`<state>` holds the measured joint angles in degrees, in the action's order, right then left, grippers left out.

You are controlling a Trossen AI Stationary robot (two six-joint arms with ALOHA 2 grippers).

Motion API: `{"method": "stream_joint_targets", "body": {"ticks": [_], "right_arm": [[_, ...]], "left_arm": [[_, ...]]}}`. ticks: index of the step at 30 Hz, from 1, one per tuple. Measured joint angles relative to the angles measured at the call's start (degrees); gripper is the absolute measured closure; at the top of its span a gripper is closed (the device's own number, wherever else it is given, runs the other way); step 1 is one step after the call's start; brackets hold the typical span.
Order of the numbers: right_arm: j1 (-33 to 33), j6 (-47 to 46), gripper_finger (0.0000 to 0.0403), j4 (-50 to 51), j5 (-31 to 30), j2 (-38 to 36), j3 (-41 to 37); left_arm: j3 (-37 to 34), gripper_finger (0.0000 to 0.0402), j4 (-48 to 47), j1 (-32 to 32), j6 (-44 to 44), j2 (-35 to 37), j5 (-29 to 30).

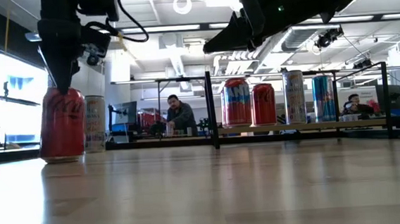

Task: Place canned beverage on shelf
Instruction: Put the red black soda can on the shelf aligned with the red black soda can

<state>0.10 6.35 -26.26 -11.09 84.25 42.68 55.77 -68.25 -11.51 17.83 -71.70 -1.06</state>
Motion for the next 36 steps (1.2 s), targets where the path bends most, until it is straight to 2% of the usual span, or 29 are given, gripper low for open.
{"method": "stream_joint_targets", "body": {"ticks": [11, 21, 30, 36], "right_arm": [[0.0, 1.5, 0.0403, -0.1, -2.3, 0.0, 0.0], [0.0, 1.2, 0.0403, 0.3, -2.3, 0.0, 0.0], [0.0, 1.2, 0.0403, 0.9, -2.3, -0.7, 0.0], [0.0, 1.2, 0.0403, 1.4, -2.3, -0.9, 0.0]], "left_arm": [[-0.1, 0.016, 12.8, 2.2, -11.4, -0.6, -0.3], [0.2, 0.016, 27.6, 2.2, -20.3, -7.0, -1.8], [7.6, 0.0161, 29.1, 2.3, -23.8, -13.5, -2.6], [8.0, 0.0161, 34.1, 2.9, -26.1, -16.8, -6.9]]}}
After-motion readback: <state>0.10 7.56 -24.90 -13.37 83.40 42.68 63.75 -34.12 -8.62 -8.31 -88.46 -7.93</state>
